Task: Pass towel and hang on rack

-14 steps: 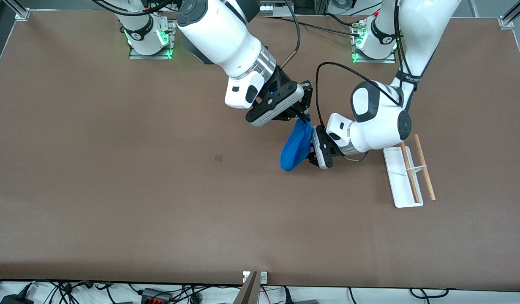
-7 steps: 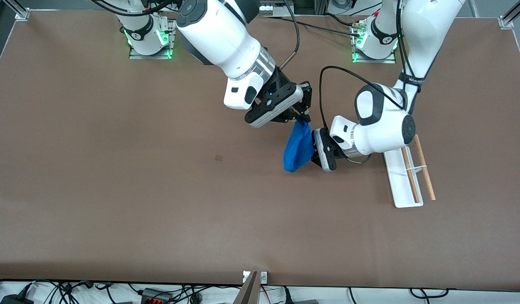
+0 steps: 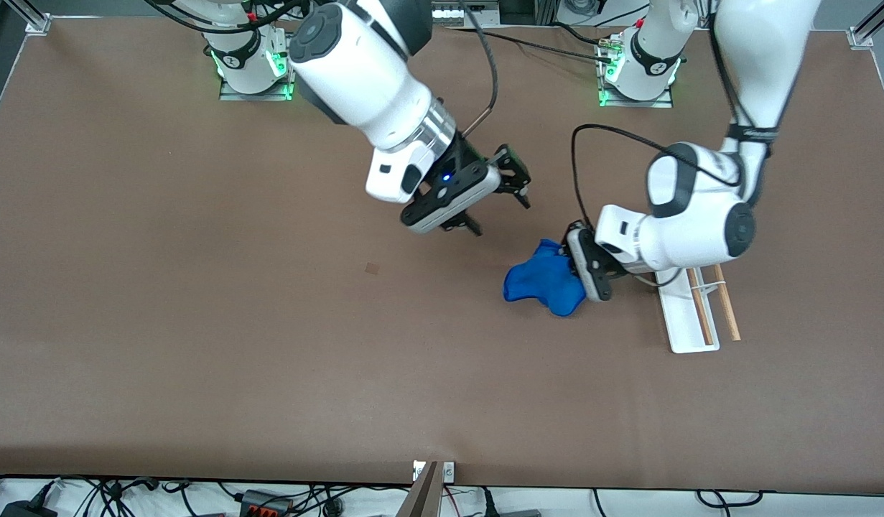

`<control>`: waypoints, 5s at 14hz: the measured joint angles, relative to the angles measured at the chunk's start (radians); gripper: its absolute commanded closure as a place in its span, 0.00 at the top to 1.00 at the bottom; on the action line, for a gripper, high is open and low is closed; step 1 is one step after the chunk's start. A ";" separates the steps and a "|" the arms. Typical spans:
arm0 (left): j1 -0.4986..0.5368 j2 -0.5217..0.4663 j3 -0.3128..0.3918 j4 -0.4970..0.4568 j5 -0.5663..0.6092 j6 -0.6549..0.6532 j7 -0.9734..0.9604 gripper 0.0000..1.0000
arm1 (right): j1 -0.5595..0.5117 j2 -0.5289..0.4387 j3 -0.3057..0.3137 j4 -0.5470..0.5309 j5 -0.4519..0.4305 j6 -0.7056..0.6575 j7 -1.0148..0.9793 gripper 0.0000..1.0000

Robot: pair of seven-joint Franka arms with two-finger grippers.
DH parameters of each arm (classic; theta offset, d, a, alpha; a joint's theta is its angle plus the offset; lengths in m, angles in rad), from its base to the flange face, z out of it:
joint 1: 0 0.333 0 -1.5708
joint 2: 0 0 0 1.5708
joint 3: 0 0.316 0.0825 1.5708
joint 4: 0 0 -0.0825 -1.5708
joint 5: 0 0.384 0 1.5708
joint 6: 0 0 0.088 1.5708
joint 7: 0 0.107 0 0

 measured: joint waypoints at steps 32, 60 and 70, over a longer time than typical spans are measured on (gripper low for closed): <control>0.490 0.150 0.047 0.143 0.440 -0.163 0.089 0.01 | -0.489 -0.311 -0.463 -0.145 -0.044 -0.723 -0.447 1.00; 0.465 0.105 0.019 0.526 0.485 -0.590 0.034 1.00 | -0.490 -0.741 -0.448 -0.732 -0.072 -0.520 -0.480 1.00; 0.308 0.064 0.012 0.583 0.485 -0.770 -0.314 1.00 | -0.484 -0.739 -0.442 -0.738 -0.072 -0.509 -0.480 1.00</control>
